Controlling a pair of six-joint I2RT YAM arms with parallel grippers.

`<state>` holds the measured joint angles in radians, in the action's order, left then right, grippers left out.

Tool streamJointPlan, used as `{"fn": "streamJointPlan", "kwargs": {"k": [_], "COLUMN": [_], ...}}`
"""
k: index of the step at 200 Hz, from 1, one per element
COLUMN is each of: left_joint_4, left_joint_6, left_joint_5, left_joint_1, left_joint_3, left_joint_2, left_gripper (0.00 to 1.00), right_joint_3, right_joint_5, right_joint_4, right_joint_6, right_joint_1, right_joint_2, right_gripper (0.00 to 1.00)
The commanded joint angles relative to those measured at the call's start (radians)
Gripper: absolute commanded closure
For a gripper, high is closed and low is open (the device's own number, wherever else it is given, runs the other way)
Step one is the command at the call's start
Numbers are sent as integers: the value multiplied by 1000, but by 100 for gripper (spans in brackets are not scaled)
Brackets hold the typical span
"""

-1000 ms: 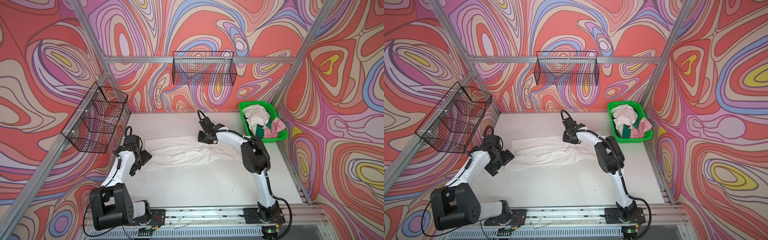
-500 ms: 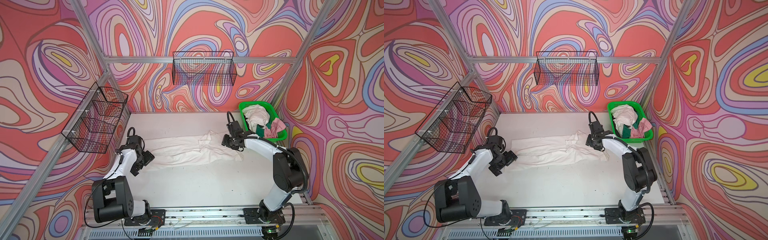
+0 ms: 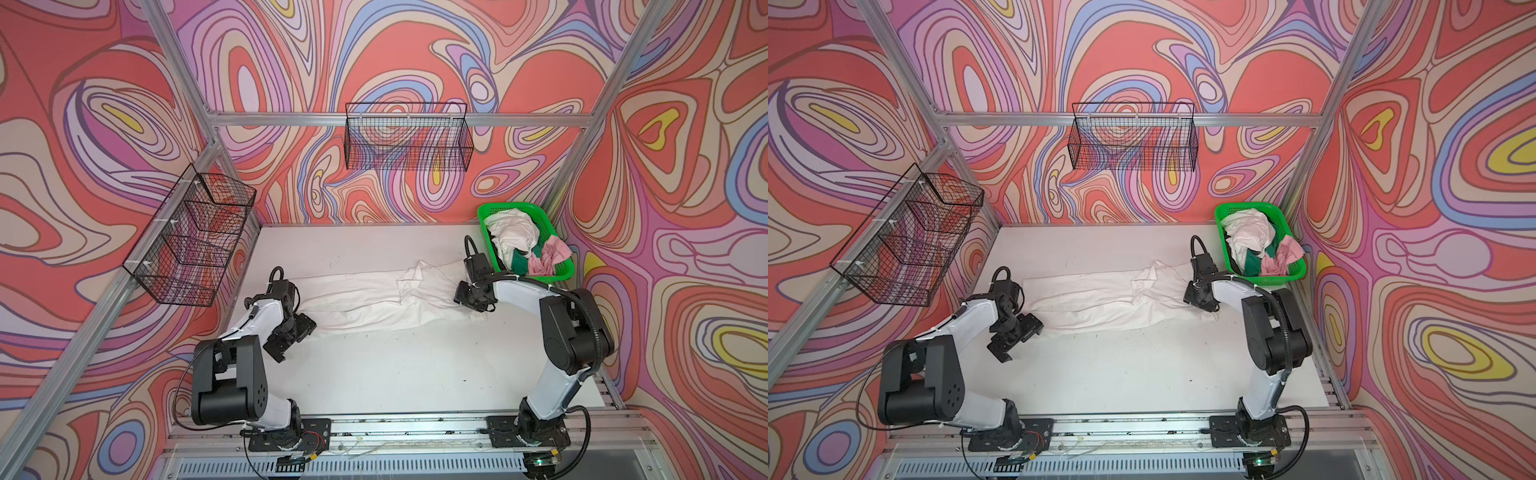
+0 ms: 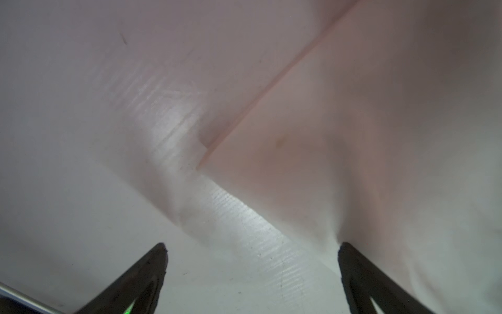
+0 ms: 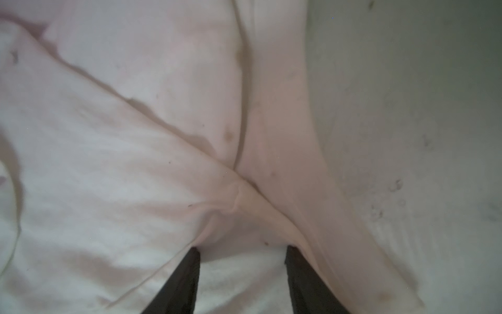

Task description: Fold and stack the t-shirts

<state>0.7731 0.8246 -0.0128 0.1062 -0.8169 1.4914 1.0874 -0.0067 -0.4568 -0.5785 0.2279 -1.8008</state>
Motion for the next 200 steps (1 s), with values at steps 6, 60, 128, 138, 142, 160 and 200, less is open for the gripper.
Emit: {"fn": "streamJointPlan", "kwargs": {"k": [6,60,128,138,142,160,200], "left_joint_4": [-5,8,26,27,27,33,42], "left_joint_6": [36,34,36,35,35,36,33], "left_joint_5": [38,60,91,92,93,102,112], "left_joint_1": [-1,-1,-1,0,0,7,13], "left_joint_3": [3,-2,-9,-13,-14,-19,-28], "left_joint_2": [29,42,61,69,72,87,111], "left_gripper": [0,0,0,0,0,0,0], "right_joint_3": [11,-31,-156,-163,-165,-164,-101], "right_joint_5": [18,-11,-9,-6,-4,24,165], "right_joint_4": [-1,-20,60,73,77,83,52], "right_joint_6": [31,13,-13,-10,-10,-6,30], "right_joint_1": [-16,-5,9,-12,-20,-52,-57], "right_joint_2": [-3,160,109,93,87,66,4], "right_gripper": [46,46,46,46,46,46,46]}}
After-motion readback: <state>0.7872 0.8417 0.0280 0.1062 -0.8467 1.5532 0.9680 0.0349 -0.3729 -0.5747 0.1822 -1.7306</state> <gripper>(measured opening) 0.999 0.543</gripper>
